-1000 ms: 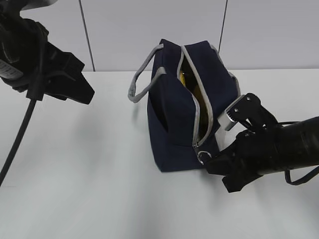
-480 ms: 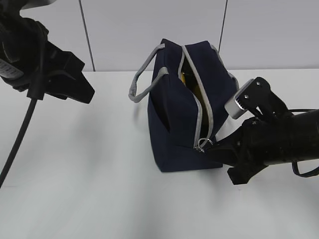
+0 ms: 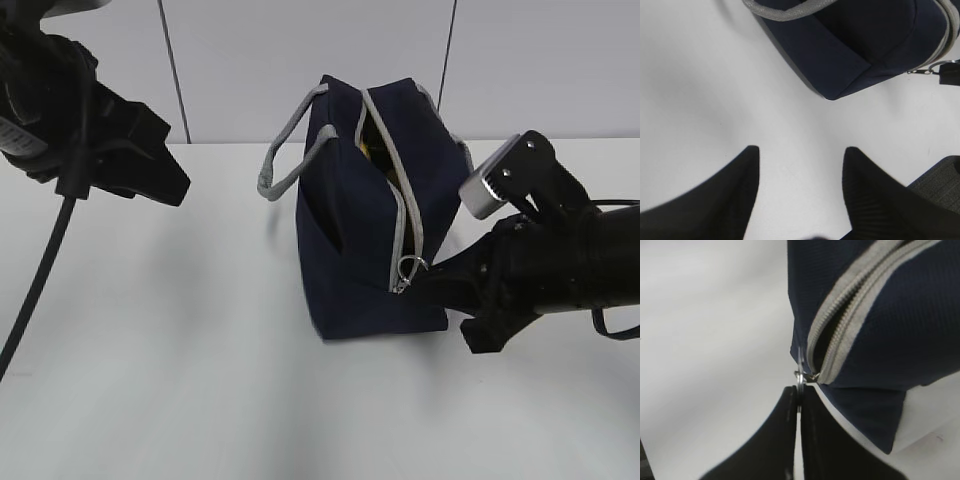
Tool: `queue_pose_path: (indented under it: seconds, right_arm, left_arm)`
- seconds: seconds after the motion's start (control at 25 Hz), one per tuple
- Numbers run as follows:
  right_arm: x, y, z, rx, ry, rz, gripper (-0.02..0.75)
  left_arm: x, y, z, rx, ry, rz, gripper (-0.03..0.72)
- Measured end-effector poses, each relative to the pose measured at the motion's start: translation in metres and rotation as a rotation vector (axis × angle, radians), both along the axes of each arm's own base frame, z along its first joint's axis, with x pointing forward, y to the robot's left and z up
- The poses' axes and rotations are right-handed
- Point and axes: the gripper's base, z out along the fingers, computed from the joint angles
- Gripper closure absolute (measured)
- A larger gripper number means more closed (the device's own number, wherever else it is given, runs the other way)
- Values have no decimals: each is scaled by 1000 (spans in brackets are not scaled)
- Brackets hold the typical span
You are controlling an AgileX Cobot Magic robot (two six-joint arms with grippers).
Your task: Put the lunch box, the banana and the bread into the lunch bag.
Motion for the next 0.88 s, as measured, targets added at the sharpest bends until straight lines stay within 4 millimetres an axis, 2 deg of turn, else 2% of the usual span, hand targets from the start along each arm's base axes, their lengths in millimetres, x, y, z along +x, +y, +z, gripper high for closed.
queue_pose_path:
  seconds: [0.4, 0.88]
  right_arm:
    - [19, 5, 29, 33, -94, -2, 738]
    - [30, 12, 58, 83, -172, 52, 738]
  left_arm:
    - [1, 0, 0, -3, -7, 2, 306]
    - [1, 0, 1, -1, -19, -5, 306]
